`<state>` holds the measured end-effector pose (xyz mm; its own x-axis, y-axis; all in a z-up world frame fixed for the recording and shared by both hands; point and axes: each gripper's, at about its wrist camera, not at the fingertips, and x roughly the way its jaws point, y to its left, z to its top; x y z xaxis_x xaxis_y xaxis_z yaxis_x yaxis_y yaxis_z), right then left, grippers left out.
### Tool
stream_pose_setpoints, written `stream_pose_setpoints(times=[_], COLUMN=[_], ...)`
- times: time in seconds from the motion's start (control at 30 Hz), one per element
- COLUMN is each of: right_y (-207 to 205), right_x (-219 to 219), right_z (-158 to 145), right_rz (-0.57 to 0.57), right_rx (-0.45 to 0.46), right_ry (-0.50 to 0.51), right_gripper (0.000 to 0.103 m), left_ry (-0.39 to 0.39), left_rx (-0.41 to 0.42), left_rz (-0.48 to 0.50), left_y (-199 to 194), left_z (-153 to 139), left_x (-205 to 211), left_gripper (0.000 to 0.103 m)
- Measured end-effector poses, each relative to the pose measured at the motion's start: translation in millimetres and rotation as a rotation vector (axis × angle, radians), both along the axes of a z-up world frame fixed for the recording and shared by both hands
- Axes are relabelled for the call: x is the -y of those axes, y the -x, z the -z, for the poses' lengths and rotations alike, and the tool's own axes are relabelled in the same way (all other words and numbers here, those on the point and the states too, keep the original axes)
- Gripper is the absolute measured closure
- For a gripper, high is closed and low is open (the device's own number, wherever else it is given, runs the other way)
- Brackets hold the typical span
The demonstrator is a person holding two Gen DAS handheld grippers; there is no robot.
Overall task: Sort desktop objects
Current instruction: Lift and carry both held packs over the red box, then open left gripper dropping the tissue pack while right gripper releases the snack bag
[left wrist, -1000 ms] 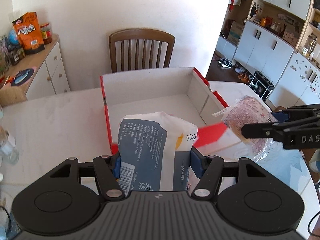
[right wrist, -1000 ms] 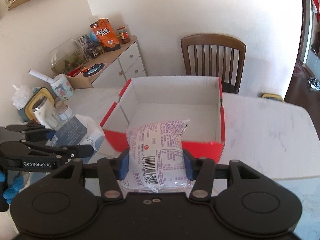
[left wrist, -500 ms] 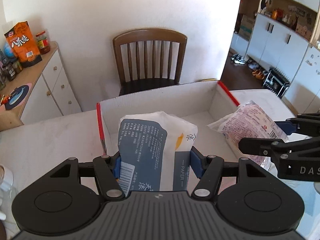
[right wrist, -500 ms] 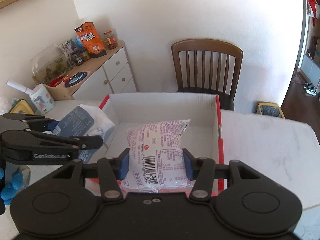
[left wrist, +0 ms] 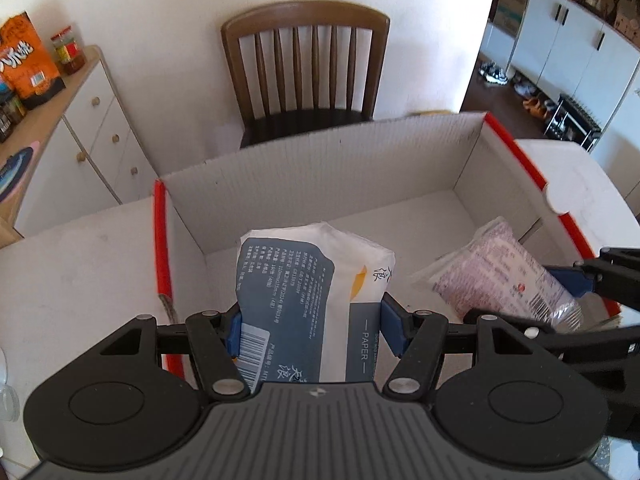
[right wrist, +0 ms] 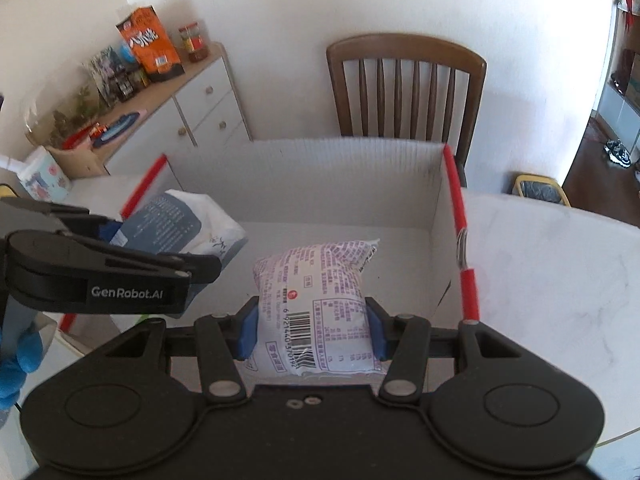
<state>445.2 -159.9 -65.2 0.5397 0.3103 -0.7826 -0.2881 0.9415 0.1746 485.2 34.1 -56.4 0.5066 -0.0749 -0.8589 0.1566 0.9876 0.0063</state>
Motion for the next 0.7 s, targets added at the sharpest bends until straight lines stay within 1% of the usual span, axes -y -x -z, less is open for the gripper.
stream_pose_setpoints(times=[0.1,0.2,0.27,0.4,0.63,0.67,0.7], right_y=[-1.8,-4.3,-6.8,-8.6,-10.0,-9.4,-8.8], right_x=[-3.4,-9.4,-12.7,-16.9,-20.4,-21.1,-21.1], right_z=[12.2,20.0,23.8,30.9,37.4,37.7,37.4], right_rz=[-0.013,-0.033,-0.039,-0.054,-0.065,-0.066,-0.071], right_rx=[-0.028,-0.034,-0.039,-0.049,-0.069,-0.065,-0.06], right_ry=[0.029,0.069,0.081,0.102,0.123,0.127,0.13], right_gripper=[0.051,0.051,0.051,0.051,0.05,0.05,0.047], left_ry=[0.004,-0.049,-0.043,-0.076,-0.073,-0.07,-0.071], left_rx=[-0.034,-0.04,-0.056,-0.066,-0.064,-0.061,-0.056], left_rz=[-0.009,0.008,0.02,0.032,0.034,0.034,0.033], left_y=[-7.4,-12.4,-15.3,-17.1,-15.3,-15.0,-14.4], left_z=[9.8,16.4,20.1,26.2,29.2,28.3,26.9], left_x=[-1.9,3.0,3.7,9.2,10.7,10.8,10.8], left_gripper=[0.039,0.039,0.039,0.039,0.039,0.039,0.039])
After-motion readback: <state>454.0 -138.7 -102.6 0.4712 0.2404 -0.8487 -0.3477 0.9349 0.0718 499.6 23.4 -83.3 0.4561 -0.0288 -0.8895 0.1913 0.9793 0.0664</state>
